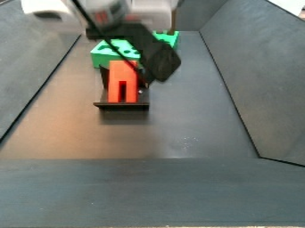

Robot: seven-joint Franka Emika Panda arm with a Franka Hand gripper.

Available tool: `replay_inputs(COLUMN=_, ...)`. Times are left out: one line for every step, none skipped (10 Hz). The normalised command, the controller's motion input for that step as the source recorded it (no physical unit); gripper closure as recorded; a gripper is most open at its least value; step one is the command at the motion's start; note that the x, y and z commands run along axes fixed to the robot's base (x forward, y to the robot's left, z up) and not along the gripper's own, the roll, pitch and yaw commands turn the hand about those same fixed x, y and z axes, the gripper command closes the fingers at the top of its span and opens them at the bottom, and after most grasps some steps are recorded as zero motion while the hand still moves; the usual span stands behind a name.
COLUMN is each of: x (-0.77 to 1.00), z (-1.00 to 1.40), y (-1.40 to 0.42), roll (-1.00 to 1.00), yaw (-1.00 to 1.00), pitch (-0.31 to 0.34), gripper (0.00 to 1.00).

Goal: Pick up the double-square object. Move up. Place the double-square object on the fixture. Regrasp the double-square object. Move to above the board. Insert the double-square object.
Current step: Regrasp the double-square object.

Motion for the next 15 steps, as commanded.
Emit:
replay_inputs(x=-0.14, z=0.89, y=-0.86, roll=1.0, yaw=0.02, pitch=0.064, gripper=0.0)
replay_inputs(x=-0.13, z=0.82, y=-0.85, roll=1.0, yaw=0.02, pitch=0.064, gripper=0.0)
replay_inputs(x=-0.13, z=0.66, y=-0.7, roll=1.0, yaw=0.02, pitch=0.051, gripper=0.0)
replay_inputs(x=-0.13, z=0.47, y=-0.55, roll=1.0, yaw=0.02, pitch=0.043, gripper=0.0)
replay_inputs(x=-0.09, z=0.18, y=-0.33, roll=1.0, yaw=0.02, pitch=0.04, gripper=0.0)
replay_inputs(x=-0.06, z=0.07, y=-0.21, roll=1.0, yaw=0.02, pitch=0.039, gripper=0.0)
replay_inputs(x=-0.02, z=0.04, y=-0.04, roll=1.0, yaw=0.02, pitch=0.042, gripper=0.0)
replay_inputs(x=-0.01, z=0.03, y=0.0, roll=1.0, yaw=0.02, pitch=0.042, gripper=0.0)
replay_inputs(x=-0.01, z=0.0, y=0.0, roll=1.0, yaw=0.02, pitch=0.037, gripper=0.0)
replay_inputs(x=-0.02, z=0.01, y=-0.01, roll=1.0, yaw=0.02, pitch=0.033, gripper=0.0)
replay_inputs(x=-0.03, z=0.01, y=-0.02, roll=1.0, yaw=0.02, pitch=0.027, gripper=0.0)
replay_inputs(x=-0.03, z=0.01, y=-0.02, roll=1.0, yaw=0.02, pitch=0.023, gripper=0.0)
replay_inputs(x=-0.03, z=0.01, y=-0.02, roll=1.0, yaw=0.02, pitch=0.018, gripper=0.0)
replay_inputs(x=-0.03, z=0.01, y=-0.02, roll=1.0, yaw=0.02, pitch=0.013, gripper=0.0)
replay_inputs(x=-0.02, z=0.01, y=-0.02, roll=1.0, yaw=0.03, pitch=0.01, gripper=0.0)
